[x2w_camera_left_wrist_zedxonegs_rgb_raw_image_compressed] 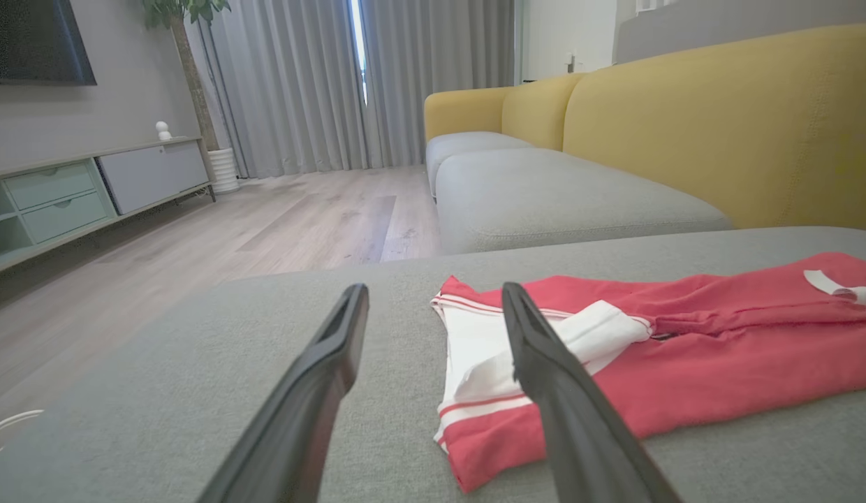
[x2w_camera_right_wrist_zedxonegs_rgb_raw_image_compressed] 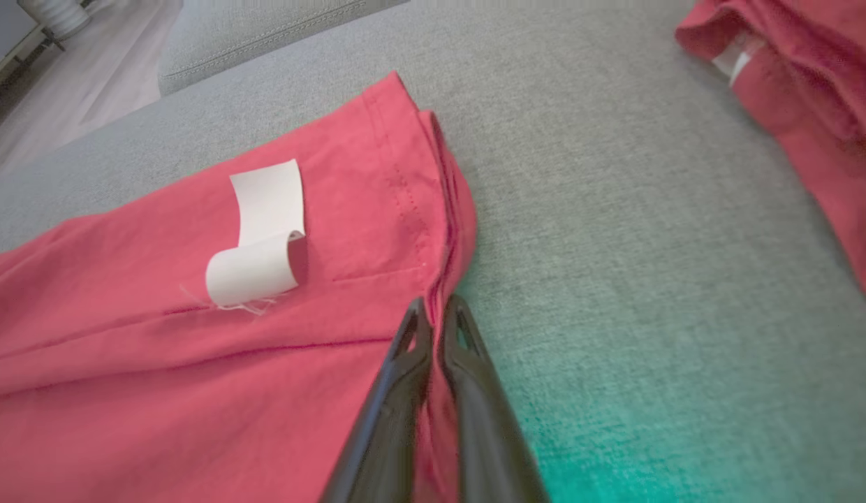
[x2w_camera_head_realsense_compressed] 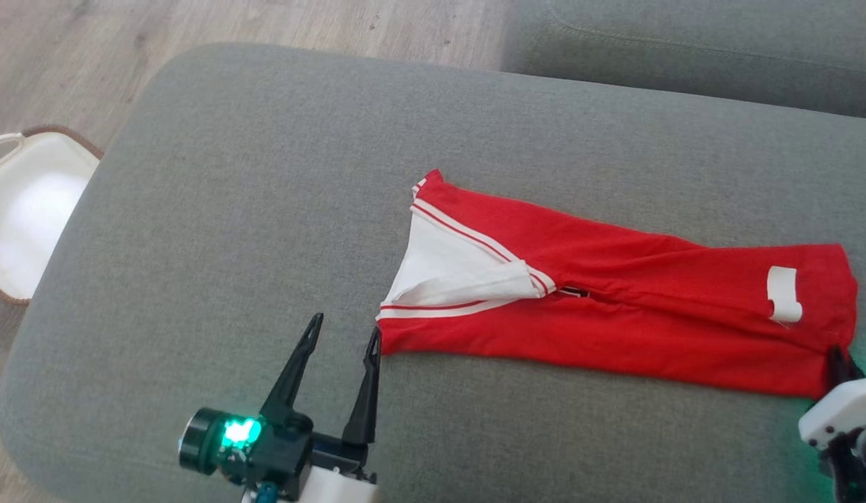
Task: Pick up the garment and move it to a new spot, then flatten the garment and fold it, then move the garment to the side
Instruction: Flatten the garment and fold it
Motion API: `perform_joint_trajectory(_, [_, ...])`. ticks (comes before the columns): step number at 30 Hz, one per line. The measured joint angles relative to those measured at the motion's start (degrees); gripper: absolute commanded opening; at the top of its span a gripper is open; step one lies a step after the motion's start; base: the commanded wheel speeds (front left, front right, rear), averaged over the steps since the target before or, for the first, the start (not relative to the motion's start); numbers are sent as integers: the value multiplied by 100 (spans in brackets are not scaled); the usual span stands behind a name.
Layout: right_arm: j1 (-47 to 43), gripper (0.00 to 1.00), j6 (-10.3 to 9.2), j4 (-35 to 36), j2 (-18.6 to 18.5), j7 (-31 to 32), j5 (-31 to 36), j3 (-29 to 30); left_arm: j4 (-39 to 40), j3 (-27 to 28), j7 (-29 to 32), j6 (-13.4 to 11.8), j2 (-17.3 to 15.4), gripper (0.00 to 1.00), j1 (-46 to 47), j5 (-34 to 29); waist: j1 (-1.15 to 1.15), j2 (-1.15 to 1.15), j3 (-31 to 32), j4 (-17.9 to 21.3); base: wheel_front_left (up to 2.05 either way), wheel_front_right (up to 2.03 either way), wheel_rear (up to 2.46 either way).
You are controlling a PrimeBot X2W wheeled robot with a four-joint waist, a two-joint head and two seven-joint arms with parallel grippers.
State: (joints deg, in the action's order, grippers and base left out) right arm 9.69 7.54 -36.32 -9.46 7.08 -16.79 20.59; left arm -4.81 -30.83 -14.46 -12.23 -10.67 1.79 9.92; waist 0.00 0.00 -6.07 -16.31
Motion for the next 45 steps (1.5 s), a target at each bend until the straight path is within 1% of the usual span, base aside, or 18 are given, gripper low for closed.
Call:
perform_joint_trajectory(2, [-79,0,0,112,-8,-10,-44,3,0,80,0,67,65,100,-9,-53,0,0,21,34,0,0,0])
perform_joint_trajectory(4, [-170,0,0,220,-43,-26,-45,21,3,164,0,74,97,100,-14,-104,0,0,37,90,0,0,0])
perform_joint_trajectory(7, [-227,0,0,426,-265,-18,-90,124,5,293,0,171,111,100,-73,-177,0,0,48,196,0,0,0])
perform_joint_trajectory(8, [-215,0,0,657,-486,56,-224,261,3,337,0,205,118,100,-123,-223,0,0,55,266,0,0,0])
perform_joint_trajectory(9, [-210,0,0,806,-571,125,-341,319,2,354,0,223,127,100,-135,-246,0,0,59,299,0,0,0])
perform_joint_trajectory(12, [-209,0,0,1390,-636,379,-668,369,2,455,0,277,188,100,-157,-293,0,0,78,390,0,0,0])
perform_joint_trajectory(16, [-210,0,0,2368,-435,747,-1074,112,-32,504,0,369,237,100,-178,-333,0,0,132,454,0,0,0])
perform_joint_trajectory(19, [-221,0,0,2992,-199,979,-1167,-231,-83,505,0,427,292,100,-181,-364,0,0,176,430,0,0,0])
perform_joint_trajectory(22, [-222,0,0,3401,47,1110,-1169,-694,-123,503,0,526,346,100,-181,-402,0,0,198,342,0,0,0])
perform_joint_trajectory(24, [-220,0,0,3522,233,1133,-1145,-1050,-165,499,1,575,389,100,-183,-403,0,0,216,260,0,0,0])
perform_joint_trajectory(26, [-219,0,0,3532,397,1178,-1145,-1427,-209,494,0,609,415,100,-197,-422,0,0,241,163,0,0,0])
perform_joint_trajectory(27, [-219,0,0,3532,397,1178,-1145,-1427,-209,494,0,609,415,100,-197,-422,0,0,241,163,0,0,0])
perform_joint_trajectory(30, [-210,0,0,3403,535,1211,-1165,-1936,-255,489,0,671,441,100,-227,-491,0,0,276,-8,0,0,0])
perform_joint_trajectory(32, [-206,0,0,3220,561,1182,-1223,-2256,-266,485,0,676,472,100,-226,-494,0,0,292,-133,0,0,0])
perform_joint_trajectory(38, [-124,0,0,2431,620,844,-1495,-3059,-334,475,0,721,563,100,-229,-494,0,0,320,-443,0,0,0])
perform_joint_trajectory(45, [309,0,-1,1427,620,240,-2194,-4067,-393,474,0,770,606,100,-229,-495,0,0,341,-620,0,0,0])
